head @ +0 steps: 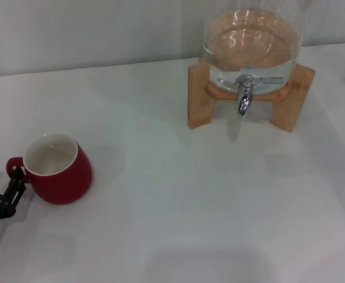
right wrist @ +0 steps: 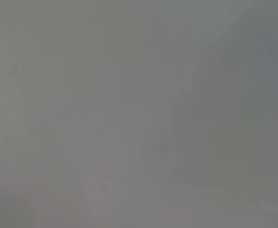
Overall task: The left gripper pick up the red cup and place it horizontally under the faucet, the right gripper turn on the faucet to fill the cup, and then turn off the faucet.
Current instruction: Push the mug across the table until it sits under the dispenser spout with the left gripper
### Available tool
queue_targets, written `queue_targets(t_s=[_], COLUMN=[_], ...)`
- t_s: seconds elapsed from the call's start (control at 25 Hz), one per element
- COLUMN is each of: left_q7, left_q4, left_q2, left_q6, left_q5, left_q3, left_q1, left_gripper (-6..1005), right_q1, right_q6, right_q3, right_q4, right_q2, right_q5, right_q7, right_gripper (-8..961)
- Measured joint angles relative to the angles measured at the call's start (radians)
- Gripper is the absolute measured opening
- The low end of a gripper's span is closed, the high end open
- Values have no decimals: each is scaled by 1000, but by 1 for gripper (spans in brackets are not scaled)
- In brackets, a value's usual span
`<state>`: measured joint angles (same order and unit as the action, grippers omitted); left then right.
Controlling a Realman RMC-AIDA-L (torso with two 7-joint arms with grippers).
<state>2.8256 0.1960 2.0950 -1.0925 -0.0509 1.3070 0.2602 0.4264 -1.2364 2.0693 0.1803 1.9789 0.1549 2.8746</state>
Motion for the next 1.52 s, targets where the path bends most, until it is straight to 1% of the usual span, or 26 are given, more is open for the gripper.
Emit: queue_targets(t_s=[0.28, 0.84, 1.08, 1.28, 1.52], left_q7=[0, 0, 0, 0, 0], left_q4=[0, 0, 0, 0, 0], left_q2=[-1, -3, -3, -3, -3], left_q6=[16, 17, 17, 17, 17], left_q5=[-1, -6, -6, -6, -6], left_q3=[2, 9, 8, 8, 9], left_q1=[12, 14, 14, 14, 13], left_gripper=[574, 502, 315, 321, 195], right_q1=[0, -5, -9, -11, -18], right_q6=[0, -1, -12, -20, -26], right_q3=[0, 0, -1, -2, -2], right_q4=[1, 1, 1, 1, 1], right_q2=[0, 3, 6, 8, 9], right_q5=[0, 0, 0, 0, 0], right_q7=[0, 0, 0, 0, 0], right_gripper=[617, 617, 617, 617, 617])
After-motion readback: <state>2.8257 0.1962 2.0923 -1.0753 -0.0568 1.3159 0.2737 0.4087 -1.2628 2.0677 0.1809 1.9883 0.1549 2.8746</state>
